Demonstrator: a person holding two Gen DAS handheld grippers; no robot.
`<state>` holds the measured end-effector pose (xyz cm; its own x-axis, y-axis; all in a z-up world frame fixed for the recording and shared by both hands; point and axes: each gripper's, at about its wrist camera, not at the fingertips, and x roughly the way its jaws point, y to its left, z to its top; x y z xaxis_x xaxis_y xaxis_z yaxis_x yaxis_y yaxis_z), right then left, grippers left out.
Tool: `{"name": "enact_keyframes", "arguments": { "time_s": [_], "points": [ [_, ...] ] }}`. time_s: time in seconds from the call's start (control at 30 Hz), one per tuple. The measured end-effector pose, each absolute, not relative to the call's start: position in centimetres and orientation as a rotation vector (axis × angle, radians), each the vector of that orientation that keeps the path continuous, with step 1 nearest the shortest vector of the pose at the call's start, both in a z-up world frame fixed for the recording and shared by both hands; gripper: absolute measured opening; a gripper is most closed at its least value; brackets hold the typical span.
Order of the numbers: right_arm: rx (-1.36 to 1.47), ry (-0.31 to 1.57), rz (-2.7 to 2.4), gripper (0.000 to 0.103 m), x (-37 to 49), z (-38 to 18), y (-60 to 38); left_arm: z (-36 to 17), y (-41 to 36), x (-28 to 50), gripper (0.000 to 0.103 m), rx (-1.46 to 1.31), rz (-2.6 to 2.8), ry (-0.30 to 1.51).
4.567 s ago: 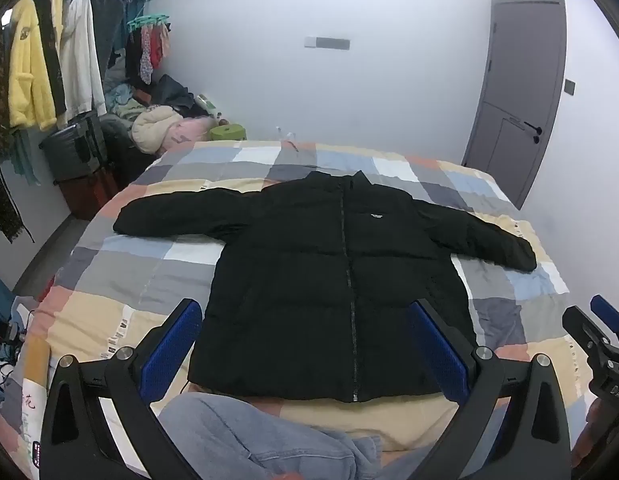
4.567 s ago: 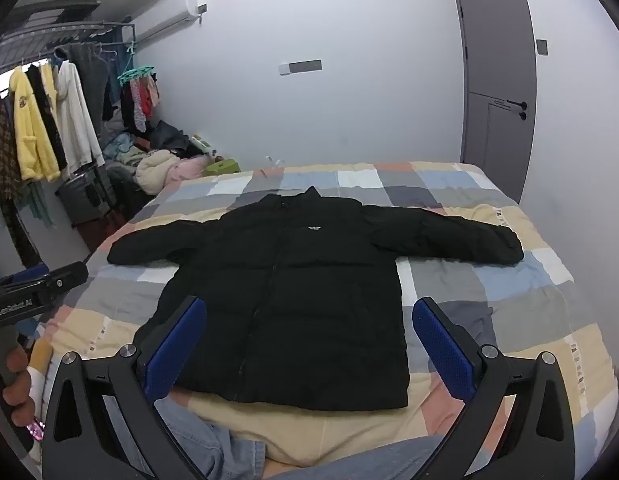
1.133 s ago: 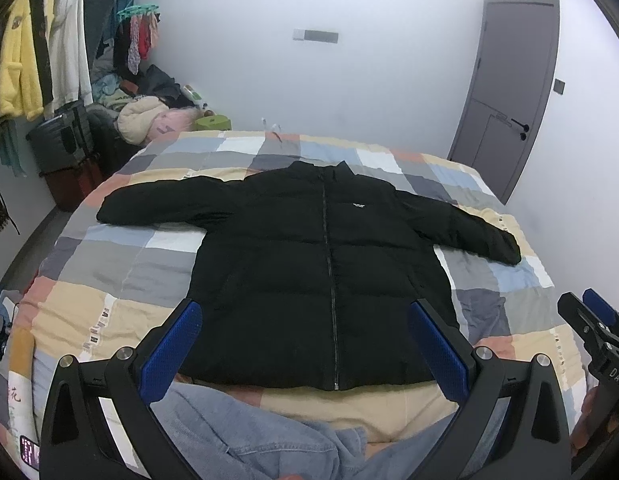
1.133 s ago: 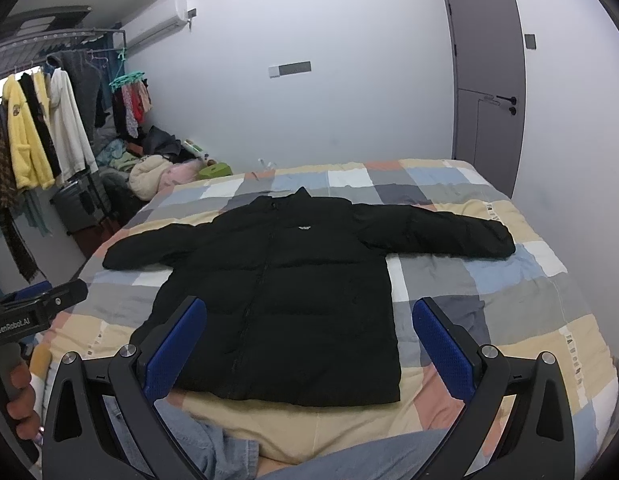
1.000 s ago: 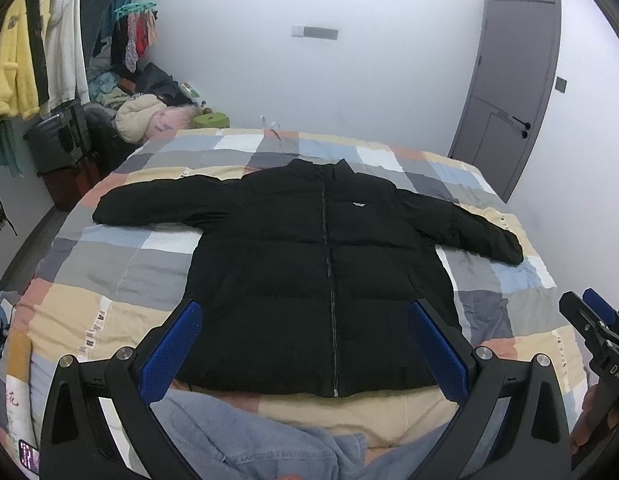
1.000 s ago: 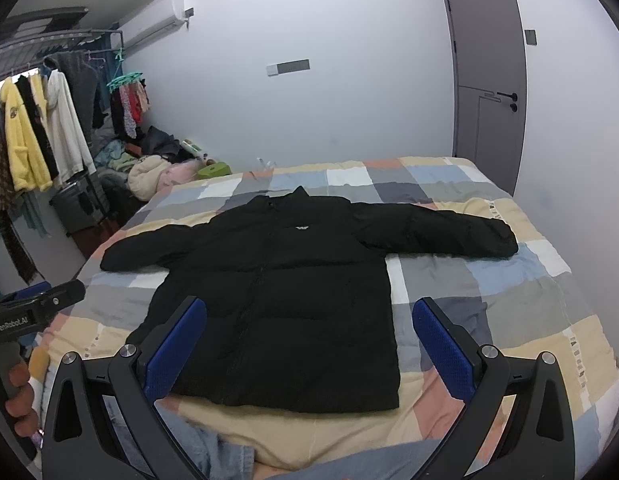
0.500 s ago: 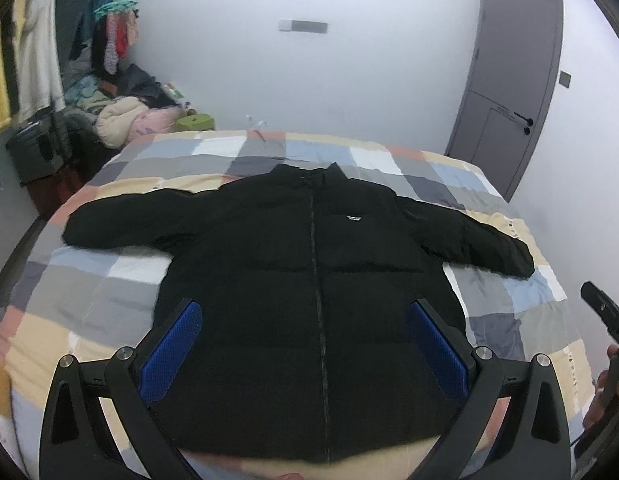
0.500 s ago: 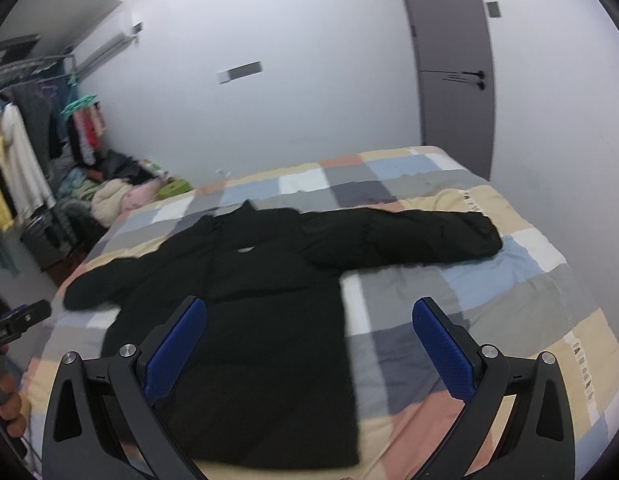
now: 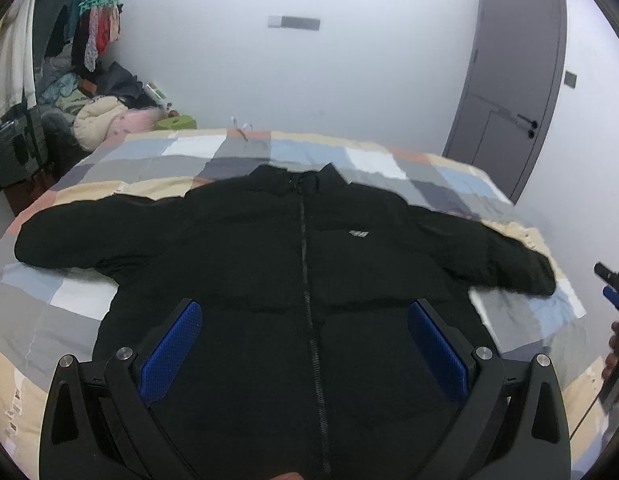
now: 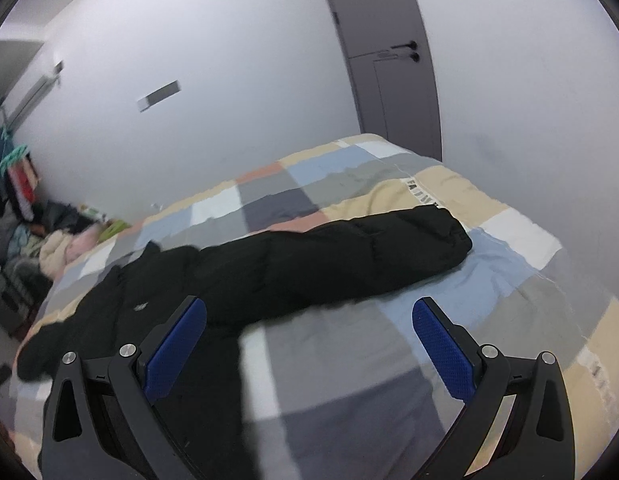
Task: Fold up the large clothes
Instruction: 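Reach the right gripper to the jacket sleeve cuff and grasp it, then lift the sleeve with the right gripper and carry it across the jacket body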
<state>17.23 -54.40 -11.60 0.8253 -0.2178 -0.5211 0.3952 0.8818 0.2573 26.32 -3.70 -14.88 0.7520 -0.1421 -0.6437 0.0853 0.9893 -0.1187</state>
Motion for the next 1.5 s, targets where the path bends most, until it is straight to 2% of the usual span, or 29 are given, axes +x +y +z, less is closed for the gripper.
{"name": "enact_keyframes", "arguments": {
  "time_s": [0.3,0.6,0.83,0.93,1.0,1.03,1.07,1.1,1.2,1.5],
  "points": [
    [0.500,0.519,-0.396,0.103,23.9,-19.2,-64.6,-19.0,-1.6,29.8,0.103,-0.143,-0.073,0.732],
    [0.867,0.512,-0.470,0.101,27.1,-27.4,-74.4,-21.8,-1.5,31.7,0.103,-0.150,-0.036,0.744],
    [0.954,0.421,-0.497,0.095,28.2,-29.0,-78.1,-23.6,-1.6,33.3,0.103,-0.137,0.003,0.766],
    [0.973,0.409,-0.497,0.078,28.8,-29.2,-79.1,-24.4,-1.6,34.0,0.103,-0.141,0.014,0.790],
    [0.977,0.409,-0.507,0.055,29.2,-29.4,-79.7,-25.0,-1.5,34.4,0.103,-0.146,0.016,0.806],
    [0.981,0.406,-0.508,0.050,29.2,-29.5,-80.1,-25.1,-1.5,34.6,0.103,-0.147,0.018,0.810],
    [0.990,0.398,-0.501,0.040,29.1,-29.6,-80.3,-25.2,-1.4,34.7,0.103,-0.147,0.018,0.813],
    [0.995,0.390,-0.495,0.027,29.1,-29.5,-80.4,-25.4,-1.4,34.8,0.103,-0.145,0.017,0.815],
    [0.946,0.388,-0.486,0.010,28.9,-28.3,-79.7,-25.8,-1.3,35.0,0.103,-0.142,0.018,0.829],
    [0.828,0.353,-0.498,0.004,27.2,-21.4,-78.3,-25.7,-1.1,34.5,0.103,-0.101,0.031,0.836]
  ]
}}
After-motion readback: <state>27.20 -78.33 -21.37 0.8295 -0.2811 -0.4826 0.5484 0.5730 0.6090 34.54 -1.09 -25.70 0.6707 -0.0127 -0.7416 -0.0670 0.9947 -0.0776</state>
